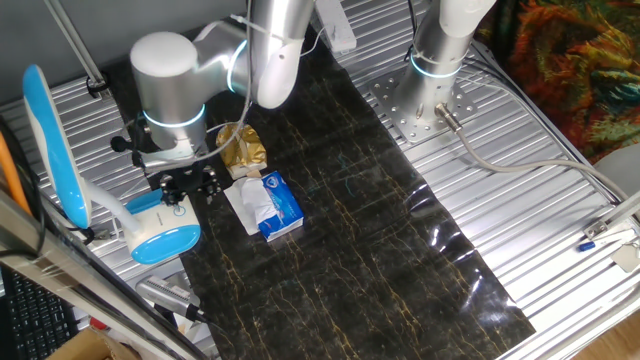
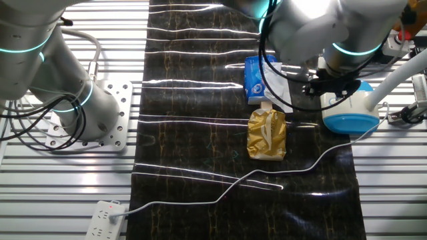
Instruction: Turn on the desk lamp by pressing the button
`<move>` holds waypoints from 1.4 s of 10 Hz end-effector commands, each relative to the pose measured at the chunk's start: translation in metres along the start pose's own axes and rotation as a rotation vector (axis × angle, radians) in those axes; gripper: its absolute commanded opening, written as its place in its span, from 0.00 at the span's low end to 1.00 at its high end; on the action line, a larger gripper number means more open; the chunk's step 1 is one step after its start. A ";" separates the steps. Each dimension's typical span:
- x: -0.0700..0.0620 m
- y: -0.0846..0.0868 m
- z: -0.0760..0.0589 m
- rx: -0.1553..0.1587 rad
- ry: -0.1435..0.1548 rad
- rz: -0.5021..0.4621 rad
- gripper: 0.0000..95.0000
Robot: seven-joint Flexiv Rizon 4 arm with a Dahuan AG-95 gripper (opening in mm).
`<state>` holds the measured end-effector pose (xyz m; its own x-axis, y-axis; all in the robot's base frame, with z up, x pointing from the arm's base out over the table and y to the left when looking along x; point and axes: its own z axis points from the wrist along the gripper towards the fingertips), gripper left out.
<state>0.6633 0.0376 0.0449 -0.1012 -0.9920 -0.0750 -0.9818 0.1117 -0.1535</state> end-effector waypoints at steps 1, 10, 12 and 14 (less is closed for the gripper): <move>0.000 0.000 0.004 0.000 0.000 0.006 0.60; 0.005 0.007 0.021 0.043 0.015 0.030 0.60; 0.006 0.006 0.020 0.067 0.036 0.019 0.60; 0.005 -0.004 -0.004 0.030 0.063 -0.001 0.60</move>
<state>0.6686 0.0303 0.0415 -0.1162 -0.9932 -0.0046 -0.9627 0.1138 -0.2454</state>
